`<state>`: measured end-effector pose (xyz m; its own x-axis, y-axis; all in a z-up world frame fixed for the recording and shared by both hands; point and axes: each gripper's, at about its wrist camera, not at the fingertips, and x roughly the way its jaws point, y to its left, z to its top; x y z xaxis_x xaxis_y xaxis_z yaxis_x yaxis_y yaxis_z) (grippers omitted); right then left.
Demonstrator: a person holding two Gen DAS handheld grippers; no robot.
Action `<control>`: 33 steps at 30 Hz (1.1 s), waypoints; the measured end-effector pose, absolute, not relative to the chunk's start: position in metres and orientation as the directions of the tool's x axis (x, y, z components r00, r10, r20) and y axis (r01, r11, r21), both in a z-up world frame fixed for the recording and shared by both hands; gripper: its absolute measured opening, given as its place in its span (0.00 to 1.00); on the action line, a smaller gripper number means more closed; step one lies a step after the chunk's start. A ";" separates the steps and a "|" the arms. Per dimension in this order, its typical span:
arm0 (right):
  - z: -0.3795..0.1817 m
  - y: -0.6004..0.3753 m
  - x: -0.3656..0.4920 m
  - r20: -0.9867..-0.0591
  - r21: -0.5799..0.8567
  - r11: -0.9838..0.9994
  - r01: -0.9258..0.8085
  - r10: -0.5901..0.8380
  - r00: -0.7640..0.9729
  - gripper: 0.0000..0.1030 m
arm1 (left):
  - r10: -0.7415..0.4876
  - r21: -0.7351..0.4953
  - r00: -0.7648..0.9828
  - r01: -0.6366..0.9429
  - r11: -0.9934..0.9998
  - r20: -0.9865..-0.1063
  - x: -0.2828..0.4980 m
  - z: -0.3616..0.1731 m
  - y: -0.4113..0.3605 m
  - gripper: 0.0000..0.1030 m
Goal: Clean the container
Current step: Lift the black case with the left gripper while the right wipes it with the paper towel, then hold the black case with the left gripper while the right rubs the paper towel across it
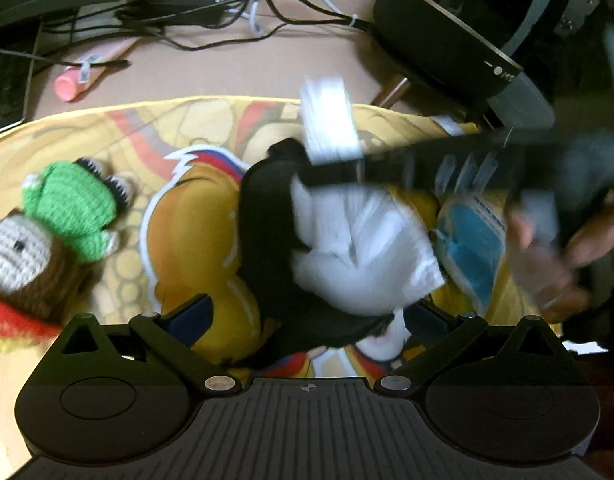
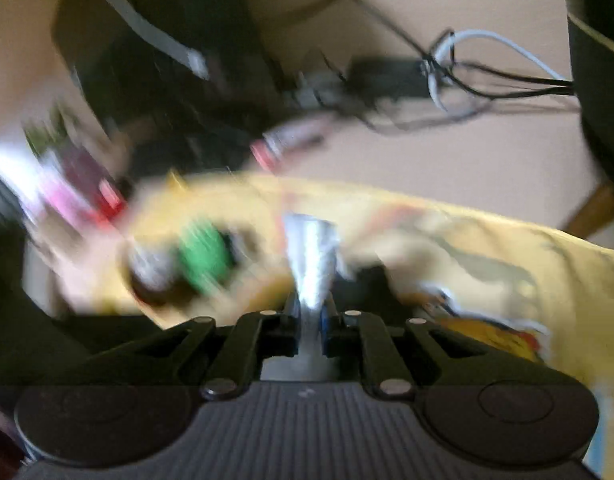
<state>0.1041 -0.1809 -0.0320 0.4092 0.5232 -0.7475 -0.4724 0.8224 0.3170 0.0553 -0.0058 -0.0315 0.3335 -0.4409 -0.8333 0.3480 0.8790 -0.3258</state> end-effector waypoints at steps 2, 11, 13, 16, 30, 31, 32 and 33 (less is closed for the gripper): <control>-0.032 -0.180 0.092 -0.758 0.233 0.824 -0.516 0.486 0.435 0.20 | -0.439 -0.331 0.327 0.337 0.882 -0.837 0.053 -0.033 -0.003 1.00; -0.006 -0.181 0.066 -0.741 0.195 0.768 -0.611 0.523 0.421 0.48 | -0.446 -0.337 0.308 0.348 0.875 -0.840 0.053 -0.035 -0.001 1.00; -0.007 -0.176 0.063 -0.735 0.208 0.747 -0.631 0.545 0.403 0.50 | -0.454 -0.339 0.298 0.365 0.867 -0.840 0.053 -0.035 -0.003 1.00; -0.020 -0.167 0.071 -0.748 0.190 0.768 -0.611 0.516 0.417 0.16 | -0.439 -0.319 0.295 0.376 0.870 -0.849 0.052 -0.036 -0.008 1.00; -0.038 -0.160 0.110 -0.783 0.146 0.863 -0.484 0.399 0.476 0.07 | -0.418 -0.292 0.289 0.393 0.872 -0.861 0.048 -0.037 -0.016 1.00; -0.037 -0.164 0.108 -0.783 0.117 0.873 -0.474 0.375 0.496 0.07 | -0.412 -0.290 0.289 0.385 0.876 -0.864 0.049 -0.038 -0.015 1.00; -0.036 -0.168 0.106 -0.783 0.094 0.881 -0.463 0.353 0.513 0.08 | -0.405 -0.287 0.289 0.376 0.881 -0.867 0.050 -0.039 -0.014 1.00; -0.035 -0.172 0.105 -0.782 0.081 0.886 -0.456 0.341 0.521 0.09 | -0.395 -0.278 0.290 0.371 0.886 -0.872 0.050 -0.040 -0.014 1.00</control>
